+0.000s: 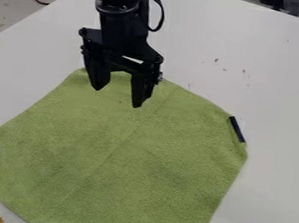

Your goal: Folds the cloth from bottom left to top right

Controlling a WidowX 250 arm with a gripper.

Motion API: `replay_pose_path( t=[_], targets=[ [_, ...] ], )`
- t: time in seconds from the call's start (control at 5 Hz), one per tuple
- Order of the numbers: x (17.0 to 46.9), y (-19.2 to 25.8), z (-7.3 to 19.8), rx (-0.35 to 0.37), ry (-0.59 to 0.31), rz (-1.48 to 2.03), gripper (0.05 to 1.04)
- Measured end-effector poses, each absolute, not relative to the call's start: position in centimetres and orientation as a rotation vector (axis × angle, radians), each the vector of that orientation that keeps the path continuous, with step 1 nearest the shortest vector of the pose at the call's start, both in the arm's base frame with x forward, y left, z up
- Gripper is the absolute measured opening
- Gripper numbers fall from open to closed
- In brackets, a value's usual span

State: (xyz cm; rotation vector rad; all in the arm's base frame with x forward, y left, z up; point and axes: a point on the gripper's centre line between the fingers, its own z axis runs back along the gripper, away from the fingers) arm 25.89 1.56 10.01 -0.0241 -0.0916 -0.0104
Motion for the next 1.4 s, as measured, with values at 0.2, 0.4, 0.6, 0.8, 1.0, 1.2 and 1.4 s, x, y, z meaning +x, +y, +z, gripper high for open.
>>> replay_pose_path(
  t=[0.2,0.4,0.6,0.8,1.0,1.2,1.4],
  targets=[
    [25.6,1.6,9.3,-0.025,-0.07,-0.003,1.0],
    [24.8,1.7,8.6,-0.019,-0.105,0.032,1.0],
    [23.2,3.8,9.3,0.012,-0.144,0.124,1.0],
    [20.5,6.7,9.5,0.041,-0.191,0.208,1.0],
    [18.0,9.3,7.6,0.043,-0.197,0.244,1.0],
    [16.1,11.7,5.9,0.043,-0.2,0.267,0.999],
    [14.5,13.6,4.2,0.036,-0.193,0.257,0.999]
  ],
)
